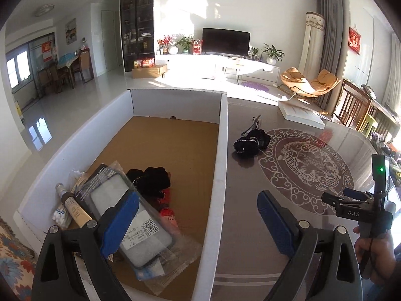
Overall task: Organize objects
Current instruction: 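Open both tools over the white box and withdraw them to the table, then reach the left tool to the black drawstring pouch and grasp it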
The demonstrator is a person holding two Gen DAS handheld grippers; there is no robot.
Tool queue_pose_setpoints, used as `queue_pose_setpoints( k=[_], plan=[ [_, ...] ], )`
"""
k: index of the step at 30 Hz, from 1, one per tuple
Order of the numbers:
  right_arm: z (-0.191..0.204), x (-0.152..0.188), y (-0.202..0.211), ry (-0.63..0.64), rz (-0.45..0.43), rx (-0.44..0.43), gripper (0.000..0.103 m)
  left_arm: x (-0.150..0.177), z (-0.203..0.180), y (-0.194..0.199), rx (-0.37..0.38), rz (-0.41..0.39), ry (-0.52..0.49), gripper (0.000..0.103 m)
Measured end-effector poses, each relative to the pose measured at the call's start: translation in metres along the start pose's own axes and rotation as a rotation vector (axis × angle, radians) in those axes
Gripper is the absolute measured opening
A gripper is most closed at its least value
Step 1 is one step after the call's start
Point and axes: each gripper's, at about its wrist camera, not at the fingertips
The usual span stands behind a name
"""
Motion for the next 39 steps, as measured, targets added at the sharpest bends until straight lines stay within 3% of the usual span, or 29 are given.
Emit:
queue_pose_setpoints(
  k=[4,7,13,18,25,27,31,32,33,34,36,39],
  plan=[
    [-0.017,0.017,-0.002,0.037,0.007,0.082,0.103,-0.001,-0.017,0.006,0.02,-0.008,-0.018,0.096],
    [-0.026,0.026,-0.007,0.084,0.011,0.148,0.103,0.005,-0.037,0.011,0.081,0.001,-0.033,0.096],
    [-0.046,0.04,-0.01,0.085,0.024,0.177,0.103,0.035,-0.109,-0.016,0.254,0.131,-0.154,0.096],
    [-0.058,0.042,-0.007,0.017,0.008,0.172,0.103,0.021,-0.154,-0.064,0.215,0.143,-0.231,0.096],
    [-0.053,0.042,-0.008,0.03,0.008,0.216,0.103,-0.076,-0.183,-0.173,0.056,0.079,-0.253,0.096],
    [-0.046,0.042,-0.009,0.065,0.006,0.228,0.103,-0.09,-0.187,-0.209,0.033,0.105,-0.278,0.096],
    [-0.036,0.043,-0.009,0.116,0.0,0.252,0.103,-0.086,-0.189,-0.271,-0.02,0.258,-0.351,0.096],
    [-0.037,0.043,-0.01,0.113,0.001,0.247,0.103,-0.081,-0.187,-0.273,-0.001,0.257,-0.356,0.092],
    [-0.039,0.043,-0.01,0.105,0.004,0.237,0.103,-0.076,-0.183,-0.269,0.031,0.237,-0.348,0.059],
    [-0.041,0.043,-0.011,0.094,0.007,0.228,0.103,-0.069,-0.179,-0.265,0.026,0.227,-0.337,0.039],
    [-0.045,0.042,-0.012,0.072,0.014,0.216,0.103,-0.055,-0.168,-0.246,0.041,0.196,-0.29,0.031],
    [-0.048,0.043,-0.013,0.055,0.018,0.206,0.103,-0.014,-0.153,-0.201,0.056,0.174,-0.242,0.031]
  ],
)
Point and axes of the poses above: each gripper's, at about its wrist camera, not at the fingertips, and y roughly against the way its jaws point, z to its left, x to its underside, and after that the axes turned 4 degrees about y, right-handed
